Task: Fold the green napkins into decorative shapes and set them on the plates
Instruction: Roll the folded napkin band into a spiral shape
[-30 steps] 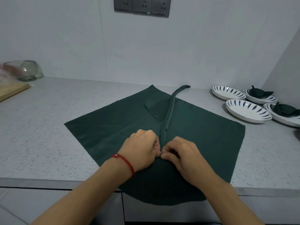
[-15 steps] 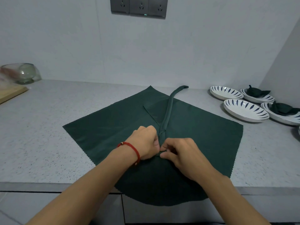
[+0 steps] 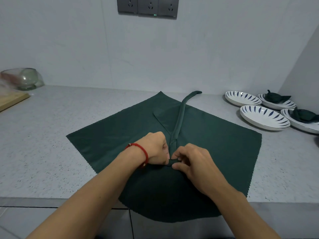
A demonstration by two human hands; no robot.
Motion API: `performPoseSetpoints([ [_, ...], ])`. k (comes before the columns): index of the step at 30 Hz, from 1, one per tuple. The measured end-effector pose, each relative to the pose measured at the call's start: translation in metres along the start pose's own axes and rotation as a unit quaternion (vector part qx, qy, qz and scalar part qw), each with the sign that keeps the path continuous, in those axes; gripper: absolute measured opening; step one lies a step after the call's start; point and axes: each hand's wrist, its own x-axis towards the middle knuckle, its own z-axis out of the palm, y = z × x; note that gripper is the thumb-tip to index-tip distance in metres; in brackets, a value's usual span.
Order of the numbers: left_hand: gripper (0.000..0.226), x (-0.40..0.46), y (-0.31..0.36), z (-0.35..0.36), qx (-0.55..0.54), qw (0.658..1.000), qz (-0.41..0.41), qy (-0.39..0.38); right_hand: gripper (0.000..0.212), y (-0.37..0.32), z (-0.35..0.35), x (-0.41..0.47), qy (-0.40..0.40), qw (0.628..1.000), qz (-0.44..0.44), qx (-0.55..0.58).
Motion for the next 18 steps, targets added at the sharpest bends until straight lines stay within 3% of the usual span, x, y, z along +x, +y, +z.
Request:
performPoseSetpoints([
  [3, 0.002, 0.001, -0.004, 0.003, 0.002, 1.000, 0.013, 0.027, 0.007, 0.002, 0.001, 0.003, 0.006, 1.000, -0.004, 0.009],
  [9, 0.013, -0.004, -0.004, 0.011, 0.025, 0.996, 0.047, 0.078, 0.009, 0.007, -0.004, 0.016, -0.018, 0.998, 0.041, 0.054],
  [14, 0.009, 0.009, 0.002, -0.008, 0.032, 0.999, 0.033, -0.008, 0.022, 0.009, -0.001, 0.015, -0.012, 0.999, -0.002, 0.047],
  [16, 0.011, 0.013, 0.002, -0.014, -0.008, 0.998, 0.015, -0.060, 0.016, 0.011, 0.000, 0.016, -0.015, 0.999, -0.024, 0.016],
  [18, 0.016, 0.014, 0.000, -0.013, -0.049, 0.997, 0.008, -0.065, 0.009, 0.011, 0.001, 0.018, -0.022, 0.999, -0.033, -0.002],
])
